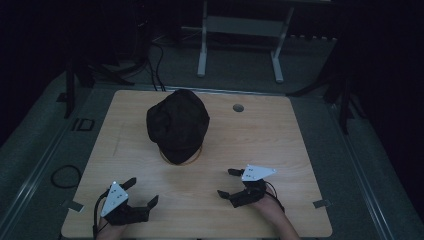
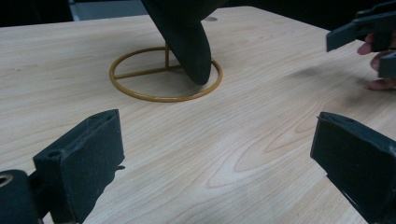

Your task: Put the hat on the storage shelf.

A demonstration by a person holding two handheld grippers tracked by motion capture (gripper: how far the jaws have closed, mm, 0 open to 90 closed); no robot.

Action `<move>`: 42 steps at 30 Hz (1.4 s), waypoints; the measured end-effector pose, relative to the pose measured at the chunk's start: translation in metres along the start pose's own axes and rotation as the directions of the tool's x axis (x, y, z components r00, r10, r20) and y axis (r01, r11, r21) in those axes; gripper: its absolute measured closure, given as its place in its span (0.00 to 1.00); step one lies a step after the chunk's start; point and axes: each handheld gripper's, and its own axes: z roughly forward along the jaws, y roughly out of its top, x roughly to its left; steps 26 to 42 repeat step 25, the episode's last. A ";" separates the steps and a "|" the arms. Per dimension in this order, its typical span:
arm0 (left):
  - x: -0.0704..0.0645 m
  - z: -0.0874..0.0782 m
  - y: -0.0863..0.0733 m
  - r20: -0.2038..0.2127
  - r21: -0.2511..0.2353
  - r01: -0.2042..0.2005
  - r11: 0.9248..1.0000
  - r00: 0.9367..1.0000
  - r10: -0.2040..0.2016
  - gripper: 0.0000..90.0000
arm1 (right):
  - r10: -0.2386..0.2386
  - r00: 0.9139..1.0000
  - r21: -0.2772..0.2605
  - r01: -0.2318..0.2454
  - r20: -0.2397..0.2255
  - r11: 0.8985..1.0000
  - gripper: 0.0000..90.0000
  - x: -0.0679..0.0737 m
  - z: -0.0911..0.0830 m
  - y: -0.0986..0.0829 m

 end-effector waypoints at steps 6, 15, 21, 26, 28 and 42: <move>0.002 -0.001 0.000 -0.013 0.004 0.016 1.000 1.000 -0.016 0.03 | 0.011 1.000 0.004 -0.011 0.018 1.000 0.14 0.000 -0.014 -0.008; 0.002 0.000 -0.001 -0.008 0.009 0.016 1.000 1.000 -0.015 0.03 | 0.016 0.998 0.006 -0.017 0.053 1.000 0.14 0.002 -0.033 -0.020; 0.001 0.001 -0.001 -0.006 0.017 0.011 1.000 1.000 -0.011 0.03 | 0.017 0.998 0.011 -0.017 0.059 1.000 0.15 0.000 -0.031 -0.022; 0.001 0.001 -0.001 -0.005 0.016 0.011 1.000 1.000 -0.011 0.03 | 0.017 0.998 0.008 -0.018 0.064 1.000 0.15 0.000 -0.032 -0.023; 0.001 0.001 -0.001 -0.005 0.016 0.011 1.000 1.000 -0.011 0.03 | 0.017 0.998 0.008 -0.018 0.064 1.000 0.15 0.000 -0.032 -0.023; 0.001 0.001 -0.001 -0.005 0.016 0.011 1.000 1.000 -0.011 0.03 | 0.017 0.998 0.008 -0.018 0.064 1.000 0.15 0.000 -0.032 -0.023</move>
